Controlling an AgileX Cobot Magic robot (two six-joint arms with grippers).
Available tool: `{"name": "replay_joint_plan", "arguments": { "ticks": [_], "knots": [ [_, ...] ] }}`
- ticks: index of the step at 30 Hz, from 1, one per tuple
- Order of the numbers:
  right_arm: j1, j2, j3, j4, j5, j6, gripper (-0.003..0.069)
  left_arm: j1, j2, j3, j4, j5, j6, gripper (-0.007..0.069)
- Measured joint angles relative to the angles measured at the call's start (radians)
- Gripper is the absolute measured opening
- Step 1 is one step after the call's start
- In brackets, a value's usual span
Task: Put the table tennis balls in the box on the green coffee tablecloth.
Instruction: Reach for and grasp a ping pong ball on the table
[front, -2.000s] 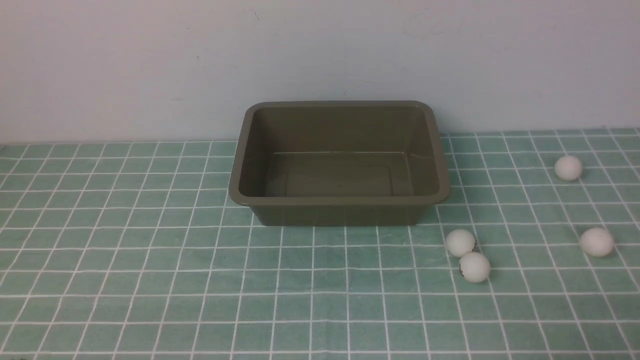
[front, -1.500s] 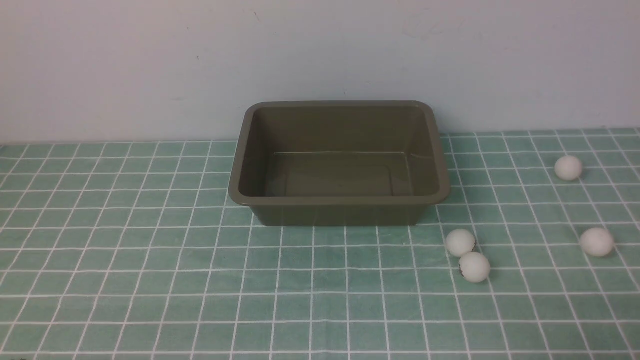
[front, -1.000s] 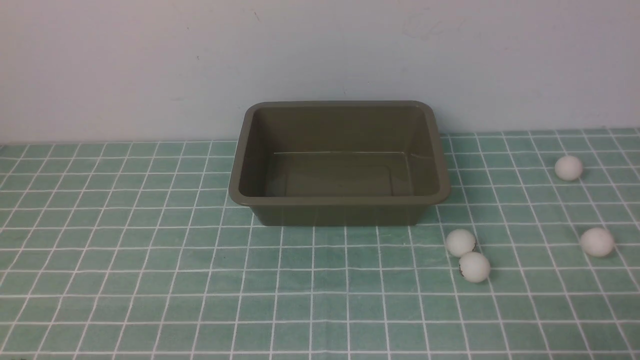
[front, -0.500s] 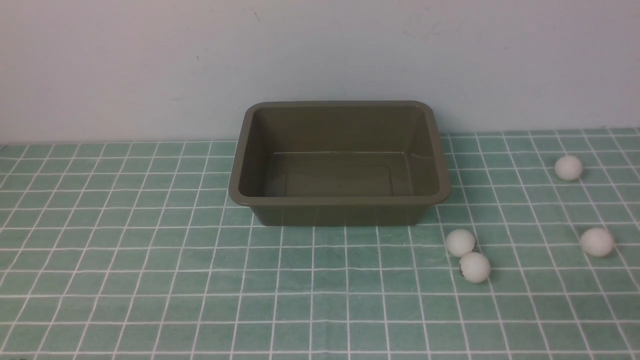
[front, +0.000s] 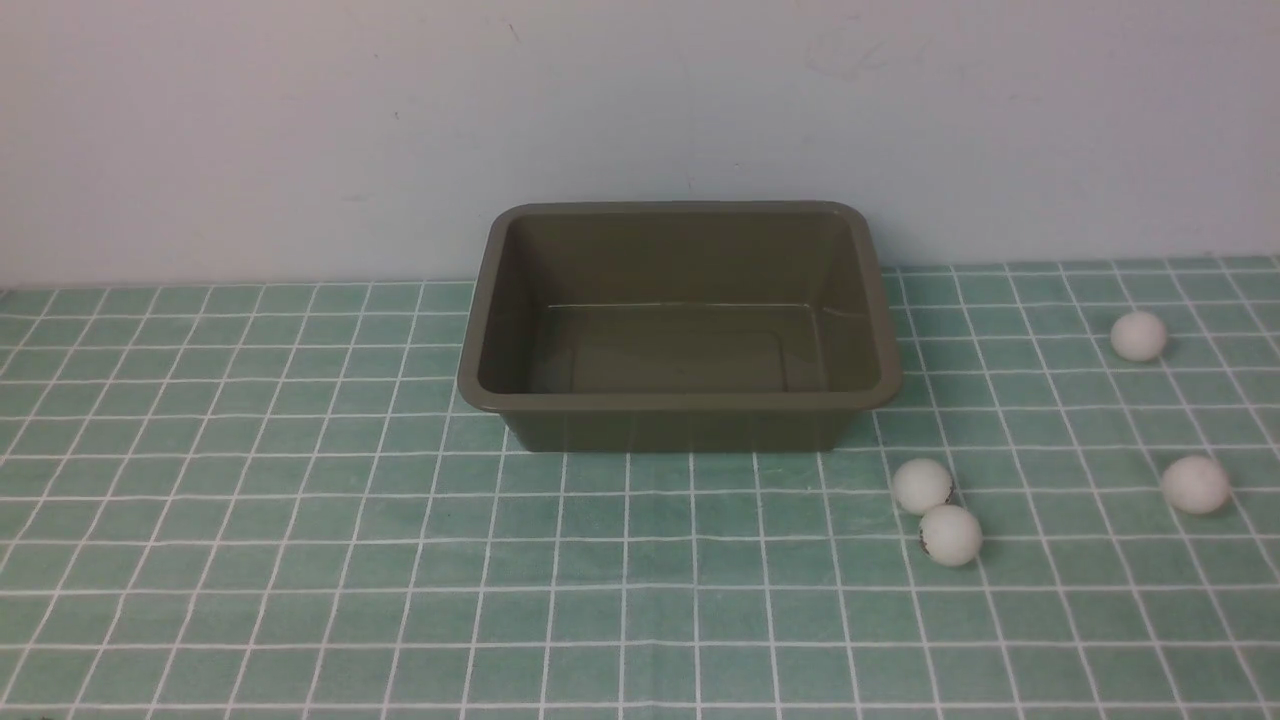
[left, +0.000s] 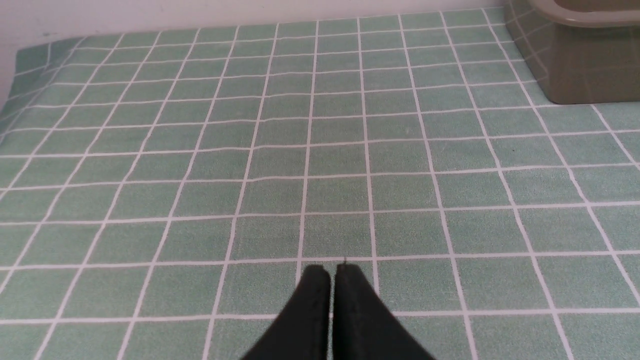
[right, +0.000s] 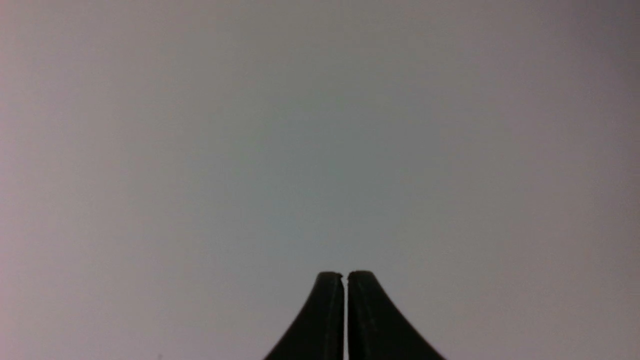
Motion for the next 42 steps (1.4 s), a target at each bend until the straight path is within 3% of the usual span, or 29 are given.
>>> {"name": "replay_joint_plan", "arguments": {
  "ticks": [3,4,5,6,10,13,16,19,21,26,31,38,42],
  "knots": [
    [0.0,0.0,-0.007,-0.014,-0.045,0.027,0.0001,0.0,0.0,0.0,0.0,0.0,0.0,-0.0004],
    [0.0,0.0,-0.055,-0.075,-0.026,0.044,0.0001,0.0,0.0,0.0,0.0,0.0,0.0,-0.0004],
    [0.0,0.0,-0.177,-0.251,0.076,0.054,0.0001,0.0,0.0,0.0,0.0,0.0,0.0,-0.0004],
    [0.0,0.006,-0.247,-0.352,0.146,0.067,0.0001,0.0,0.0,0.0,0.0,0.0,0.0,-0.0004],
    [0.0,0.079,-0.449,-0.607,0.363,0.129,0.0001,0.0,0.0,0.0,0.0,0.0,0.0,-0.0004],
    [0.0,0.21,-0.616,-0.734,0.633,0.23,-0.0003,0.0,0.0,0.0,0.0,0.0,0.0,-0.0004],
    [0.0,0.358,-0.726,-0.768,0.847,0.257,-0.0004,0.0,0.0,0.0,0.0,0.0,0.0,-0.0004],
    [0.0,0.556,-0.809,-0.753,1.044,0.238,-0.0006,0.0,0.0,0.0,0.0,0.0,0.0,-0.0004],
    [0.0,0.785,-0.891,-0.678,1.19,0.136,-0.0006,0.0,0.0,0.0,0.0,0.0,0.0,-0.0004],
    [0.0,1.137,-1.061,-0.539,1.369,-0.059,-0.0006,0.0,0.0,0.0,0.0,0.0,0.0,-0.0004],
    [0.0,1.589,-1.381,-0.408,1.58,-0.18,-0.0006,0.0,0.0,0.0,0.0,0.0,0.0,-0.0004],
    [-0.007,2.025,-1.747,-0.239,1.694,-0.252,0.0017,0.0,0.0,0.0,0.0,0.0,0.0,-0.0004],
    [-0.011,2.077,-1.849,-0.259,1.711,-0.261,0.0021,0.0,0.0,0.0,0.0,0.0,0.0,-0.0004]
  ]
}}
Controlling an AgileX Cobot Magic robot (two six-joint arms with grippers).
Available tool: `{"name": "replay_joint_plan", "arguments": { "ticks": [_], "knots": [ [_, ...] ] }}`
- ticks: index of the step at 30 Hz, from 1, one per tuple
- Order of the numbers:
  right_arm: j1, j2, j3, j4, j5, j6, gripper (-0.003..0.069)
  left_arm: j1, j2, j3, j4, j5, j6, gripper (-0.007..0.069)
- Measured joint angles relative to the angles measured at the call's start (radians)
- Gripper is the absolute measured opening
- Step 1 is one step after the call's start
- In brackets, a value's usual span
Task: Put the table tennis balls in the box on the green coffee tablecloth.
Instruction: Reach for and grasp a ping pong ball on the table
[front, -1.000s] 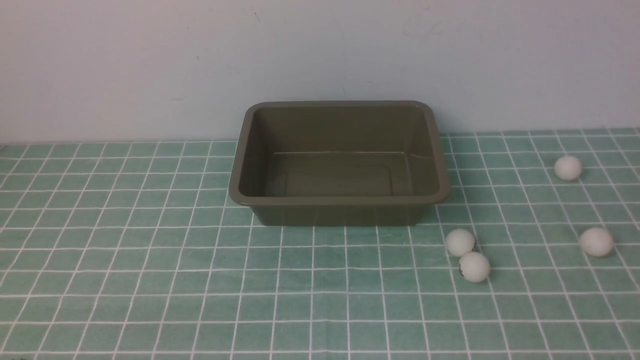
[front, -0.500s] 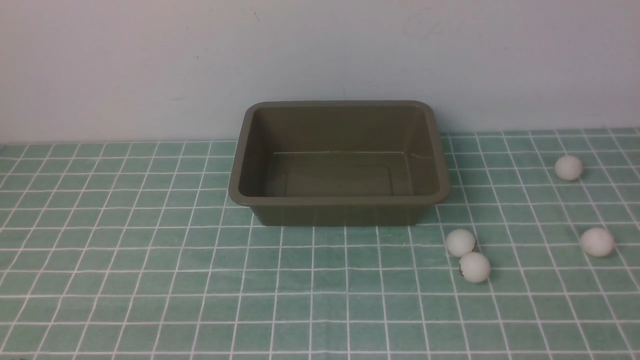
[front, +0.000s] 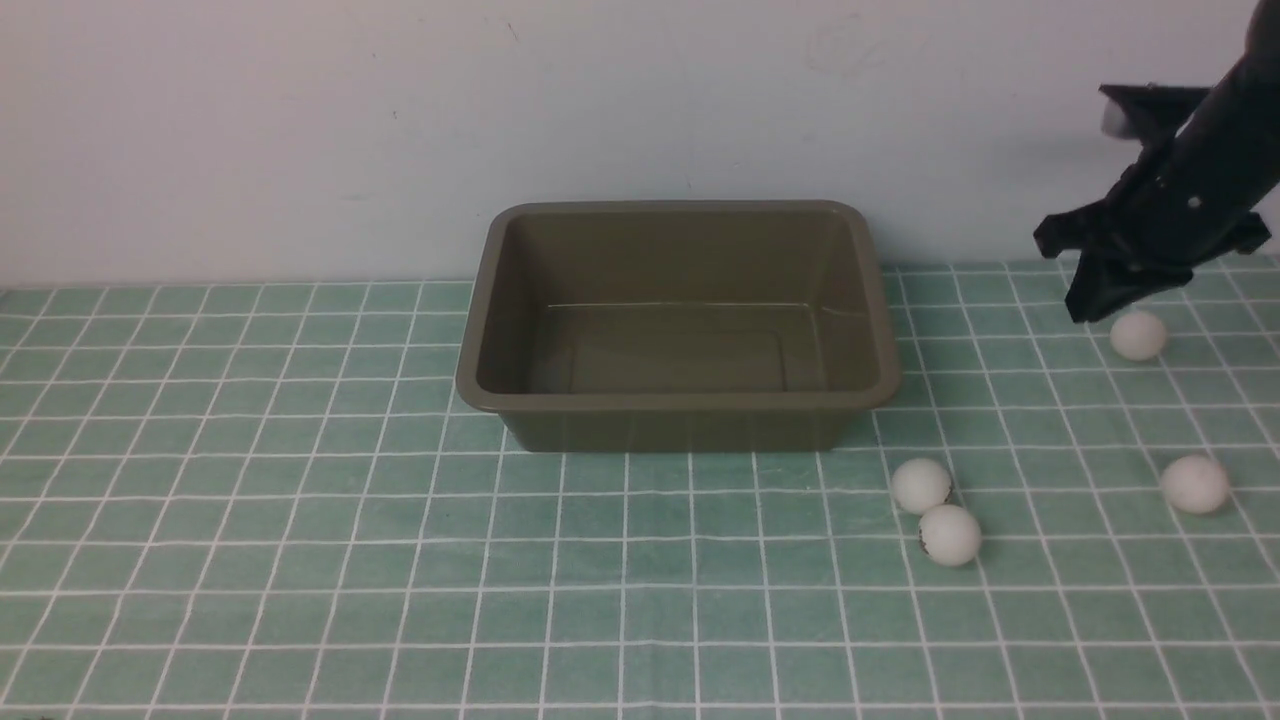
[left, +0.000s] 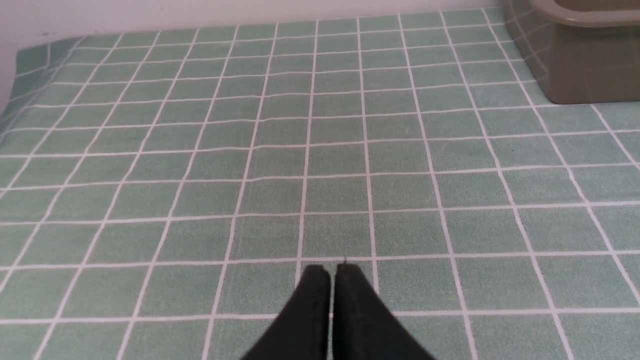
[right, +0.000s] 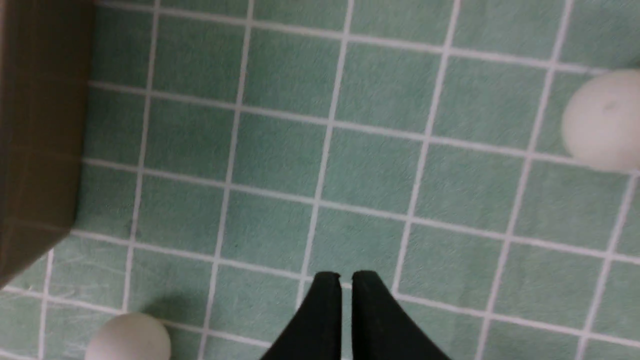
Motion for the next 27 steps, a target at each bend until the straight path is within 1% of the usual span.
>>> {"name": "replay_joint_plan", "arguments": {
  "ticks": [4,8,10,13,17,19,21,22,23,24,27],
  "knots": [
    [-0.033,-0.002,-0.074,-0.038,0.005,0.024,0.0021,0.0,0.0,0.0,0.0,0.0,0.0,-0.0004],
    [-0.085,-0.002,-0.11,-0.031,0.007,0.031,0.0029,0.0,0.0,0.0,0.0,0.0,0.0,-0.0004],
    [-0.136,-0.002,-0.116,0.006,0.01,0.019,0.0055,0.0,0.0,0.0,0.0,0.0,0.0,-0.0004],
    [-0.18,0.003,-0.117,0.059,0.012,0.006,0.0083,0.0,0.0,0.0,0.0,0.0,0.0,-0.0004],
    [-0.227,0.033,-0.117,0.157,0.012,-0.038,0.0153,0.0,0.0,0.0,0.0,0.0,0.0,-0.0004],
    [-0.235,0.048,-0.117,0.18,0.012,-0.054,0.0181,0.0,0.0,0.0,0.0,0.0,0.0,-0.0004],
    [-0.236,0.072,-0.117,0.211,0.012,-0.078,0.0235,0.0,0.0,0.0,0.0,0.0,0.0,-0.0004],
    [-0.236,0.072,-0.117,0.211,0.012,-0.078,0.0235,0.0,0.0,0.0,0.0,0.0,0.0,-0.0004],
    [-0.235,0.092,-0.117,0.232,0.012,-0.097,0.0286,0.0,0.0,0.0,0.0,0.0,0.0,-0.0004],
    [-0.235,0.092,-0.117,0.234,0.012,-0.099,0.0291,0.0,0.0,0.0,0.0,0.0,0.0,-0.0004],
    [-0.235,0.13,-0.141,0.237,0.012,-0.134,0.0395,0.0,0.0,0.0,0.0,0.0,0.0,-0.0004]
  ]
}}
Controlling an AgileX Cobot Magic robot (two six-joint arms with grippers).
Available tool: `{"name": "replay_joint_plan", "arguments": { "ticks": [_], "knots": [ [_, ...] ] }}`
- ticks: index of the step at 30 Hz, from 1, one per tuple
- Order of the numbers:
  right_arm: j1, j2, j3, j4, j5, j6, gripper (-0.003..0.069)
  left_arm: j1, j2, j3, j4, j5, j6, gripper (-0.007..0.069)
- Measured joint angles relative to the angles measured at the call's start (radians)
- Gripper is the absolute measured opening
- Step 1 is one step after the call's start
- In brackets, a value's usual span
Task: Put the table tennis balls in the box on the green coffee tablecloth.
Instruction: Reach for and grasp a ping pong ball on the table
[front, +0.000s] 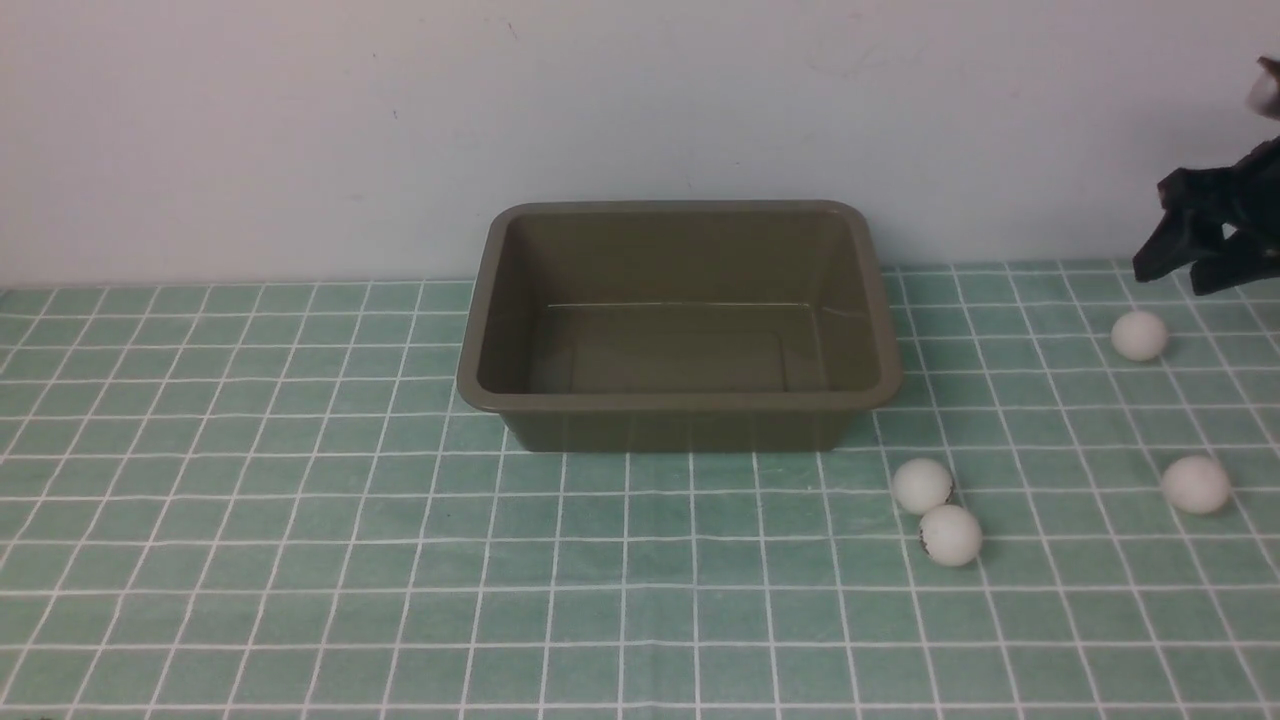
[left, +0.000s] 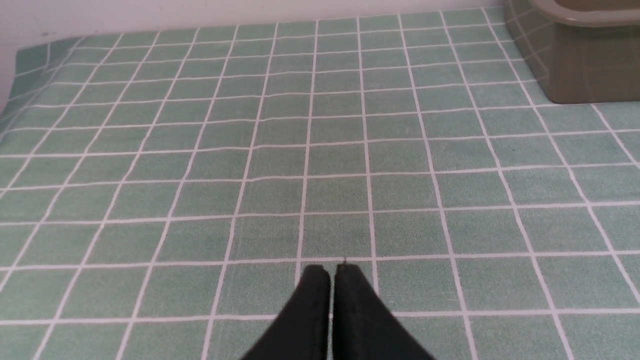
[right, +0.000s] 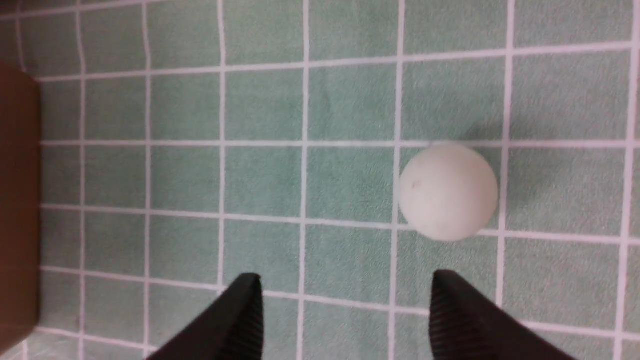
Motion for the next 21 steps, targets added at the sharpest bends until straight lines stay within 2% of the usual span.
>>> {"name": "replay_joint_plan", "arguments": {
  "ticks": [3,6,13,21],
  "knots": [
    [0.001,0.026,-0.039,-0.012,0.0,-0.019,0.0454,0.0,0.0,0.0,0.0,0.0,0.0,-0.0004],
    [0.003,0.049,-0.084,-0.032,0.0,-0.029,0.0477,0.0,0.0,0.0,0.0,0.0,0.0,-0.0004],
    [0.016,0.11,-0.126,-0.117,0.0,-0.03,0.0483,0.0,0.0,0.0,0.0,0.0,0.0,-0.0004],
    [0.02,0.155,-0.145,-0.129,-0.001,-0.03,0.0483,0.0,0.0,0.0,0.0,0.0,0.0,-0.0004]
  ]
}}
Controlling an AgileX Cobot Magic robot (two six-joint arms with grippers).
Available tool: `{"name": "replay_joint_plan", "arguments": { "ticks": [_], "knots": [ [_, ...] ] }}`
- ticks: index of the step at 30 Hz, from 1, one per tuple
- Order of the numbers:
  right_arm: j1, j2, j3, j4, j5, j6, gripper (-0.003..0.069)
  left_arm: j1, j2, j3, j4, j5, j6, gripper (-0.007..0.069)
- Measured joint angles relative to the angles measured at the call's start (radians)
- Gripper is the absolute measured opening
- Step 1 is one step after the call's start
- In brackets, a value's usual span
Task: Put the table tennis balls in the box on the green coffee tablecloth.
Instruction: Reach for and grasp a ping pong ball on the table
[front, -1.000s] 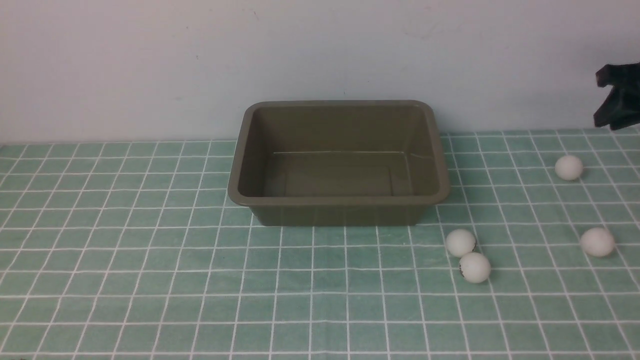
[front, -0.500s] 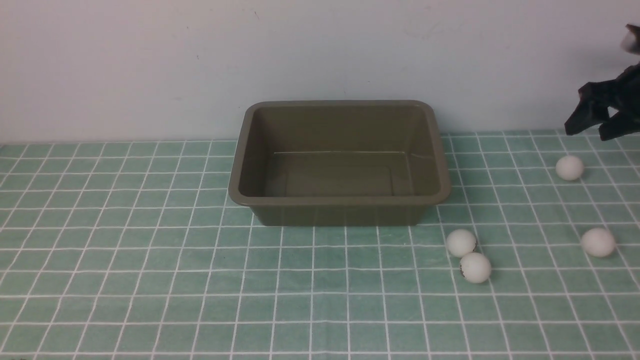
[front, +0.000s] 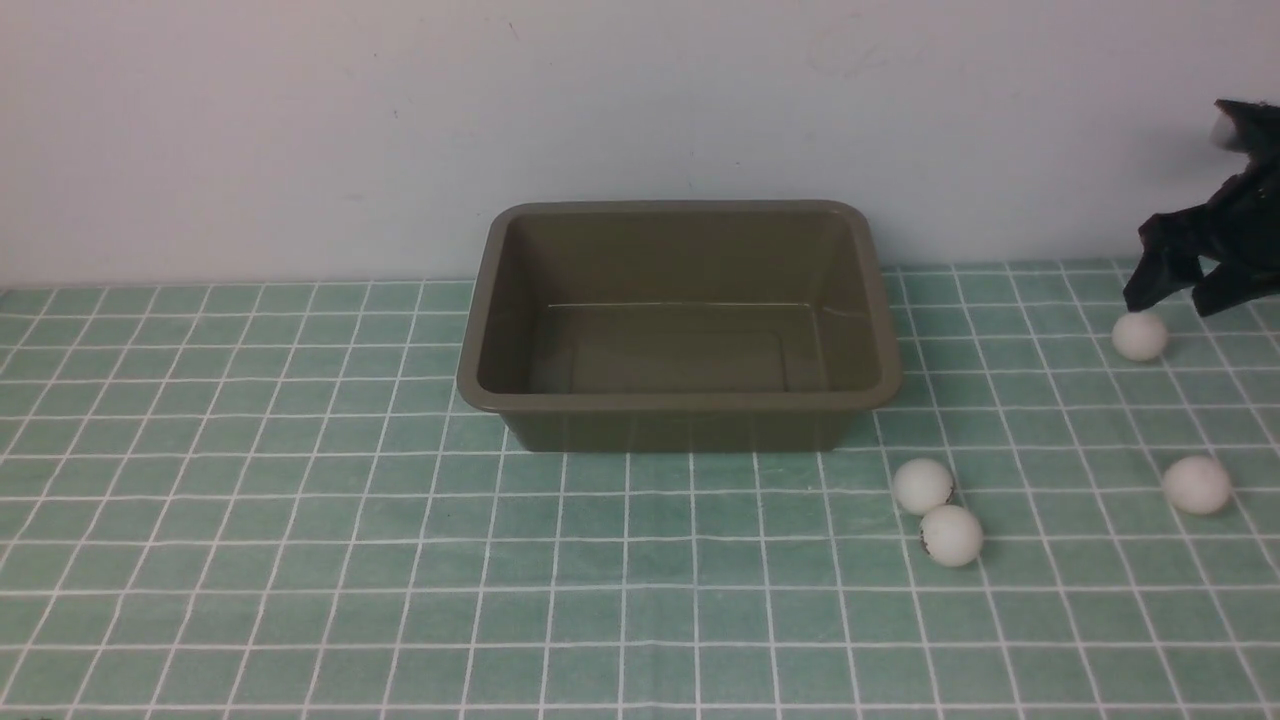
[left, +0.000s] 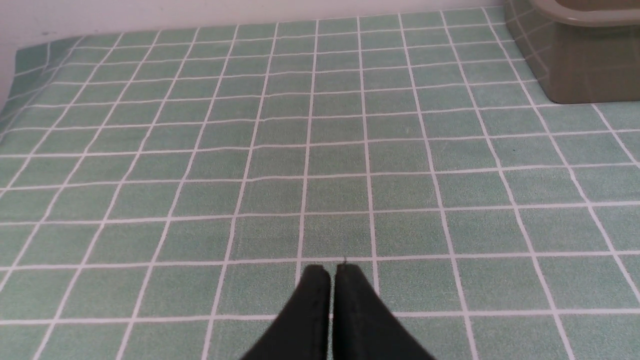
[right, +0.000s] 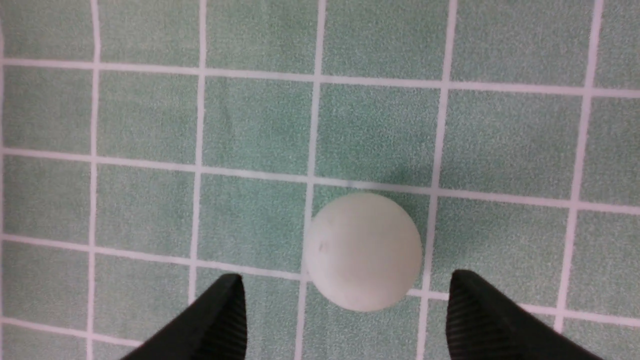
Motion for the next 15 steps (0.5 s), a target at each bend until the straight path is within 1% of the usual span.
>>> {"name": "replay_joint_plan", "arguments": {
  "ticks": [3,10,15],
  "knots": [
    [0.006,0.001,-0.001,-0.003,0.001,0.0,0.0483,0.0,0.0,0.0,0.0,0.0,0.0,-0.0004],
    [0.039,0.031,-0.003,-0.07,-0.034,0.0,0.0483,0.0,0.0,0.0,0.0,0.0,0.0,-0.0004],
    [0.04,0.059,-0.003,-0.099,-0.055,0.0,0.0483,0.0,0.0,0.0,0.0,0.0,0.0,-0.0004]
  ]
}}
